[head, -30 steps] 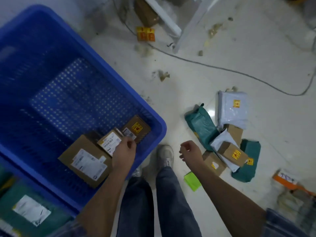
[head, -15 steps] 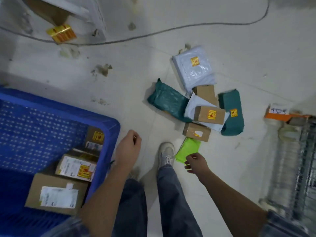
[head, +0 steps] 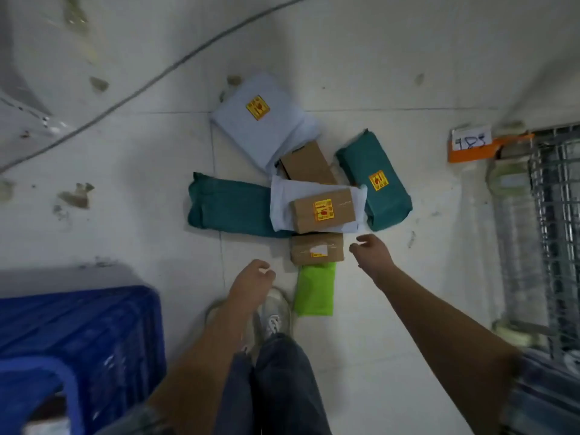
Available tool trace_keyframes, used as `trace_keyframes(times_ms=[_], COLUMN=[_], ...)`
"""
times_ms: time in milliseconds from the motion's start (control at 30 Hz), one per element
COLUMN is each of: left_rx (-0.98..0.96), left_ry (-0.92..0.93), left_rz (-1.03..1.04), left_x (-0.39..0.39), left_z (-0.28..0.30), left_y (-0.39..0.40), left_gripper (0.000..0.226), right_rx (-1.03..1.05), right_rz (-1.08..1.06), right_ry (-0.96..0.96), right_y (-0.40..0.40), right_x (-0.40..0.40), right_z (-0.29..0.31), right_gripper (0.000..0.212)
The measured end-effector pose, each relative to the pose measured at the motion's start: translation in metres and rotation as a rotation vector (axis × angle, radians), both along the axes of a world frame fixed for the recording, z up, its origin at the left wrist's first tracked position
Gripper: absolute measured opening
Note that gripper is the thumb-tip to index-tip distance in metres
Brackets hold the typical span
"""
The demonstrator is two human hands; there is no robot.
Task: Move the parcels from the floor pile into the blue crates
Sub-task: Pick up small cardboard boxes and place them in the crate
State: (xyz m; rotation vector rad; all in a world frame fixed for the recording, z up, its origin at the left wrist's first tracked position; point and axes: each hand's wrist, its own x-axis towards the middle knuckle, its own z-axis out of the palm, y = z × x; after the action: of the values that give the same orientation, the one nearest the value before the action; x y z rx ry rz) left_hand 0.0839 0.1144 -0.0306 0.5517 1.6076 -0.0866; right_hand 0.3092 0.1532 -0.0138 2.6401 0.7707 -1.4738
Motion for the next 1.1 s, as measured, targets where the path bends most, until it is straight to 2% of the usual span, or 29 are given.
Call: trace_keyframes(times_ms=[67, 133, 167, 233, 267, 333, 400, 500, 633, 700, 767, 900, 967, 1033, 1100], left_rx=[0.043, 0.082, 0.101, 0.096, 0.102, 0.117, 0.107, 0.088, 0.047, 0.044, 0.025, 0.045, 0.061, 0.075, 0.062], left_ry=[-0.040, -0.091, -0.110, -0.131, -0.151, -0.175, -0.194, -0.201, -0.189, -0.141, -0.114, -0.074, -0.079, -0.079, -0.063], left_rz=[-0.024, -0.007, 0.025, 0.089, 0.094, 0.048, 0.058, 0.099, 0.251, 0.329, 0.381, 0.433, 0.479, 0.522, 0.581], left_x=[0.021, 0.040, 0.048, 0.059, 0.064, 0.072, 0.078, 0.078, 0.066, 0.055, 0.042, 0.023, 0.015, 0.007, 0.002], left_z=[-0.017, -0.036, -0.046, -0.062, -0.068, -0.075, -0.079, -0.079, -0.067, -0.059, -0.048, -0.027, -0.016, -0.009, -0.004], left_y=[0.029, 0.054, 0.066, 0.084, 0.090, 0.098, 0.102, 0.100, 0.090, 0.084, 0.078, 0.064, 0.060, 0.057, 0.054], left_gripper=[0.034, 0.026, 0.024, 0.038, 0.040, 0.026, 0.034, 0.044, 0.045, 0.048, 0.049, 0.035, 0.034, 0.038, 0.057], right_rx=[0.052, 0.078, 0.093, 0.102, 0.093, 0.080, 0.058, 0.099, 0.132, 0.054, -0.016, -0.079, -0.147, -0.206, -0.128], right_rz=[0.031, 0.023, 0.002, -0.021, -0.025, -0.032, -0.048, -0.161, -0.377, -0.493, -0.516, -0.527, -0.487, -0.385, -0.345], right_ry=[-0.003, 0.021, 0.043, 0.064, 0.081, 0.100, 0.114, 0.157, 0.138, 0.225, 0.277, 0.292, 0.423, 0.527, 0.559], right_y=[0.016, 0.028, 0.034, 0.039, 0.041, 0.045, 0.045, 0.041, 0.035, 0.030, 0.021, 0.000, -0.003, -0.006, -0.008], right_x=[0.009, 0.017, 0.022, 0.027, 0.026, 0.022, 0.019, 0.010, 0.005, 0.000, -0.009, -0.025, -0.032, -0.040, -0.050], right_z=[-0.018, -0.039, -0.051, -0.072, -0.077, -0.084, -0.092, -0.091, -0.081, -0.072, -0.059, -0.040, -0.026, -0.013, -0.004], right_gripper=[0.046, 0.050, 0.048, 0.038, 0.039, 0.060, 0.063, 0.061, 0.052, 0.060, 0.066, 0.083, 0.074, 0.048, 0.030])
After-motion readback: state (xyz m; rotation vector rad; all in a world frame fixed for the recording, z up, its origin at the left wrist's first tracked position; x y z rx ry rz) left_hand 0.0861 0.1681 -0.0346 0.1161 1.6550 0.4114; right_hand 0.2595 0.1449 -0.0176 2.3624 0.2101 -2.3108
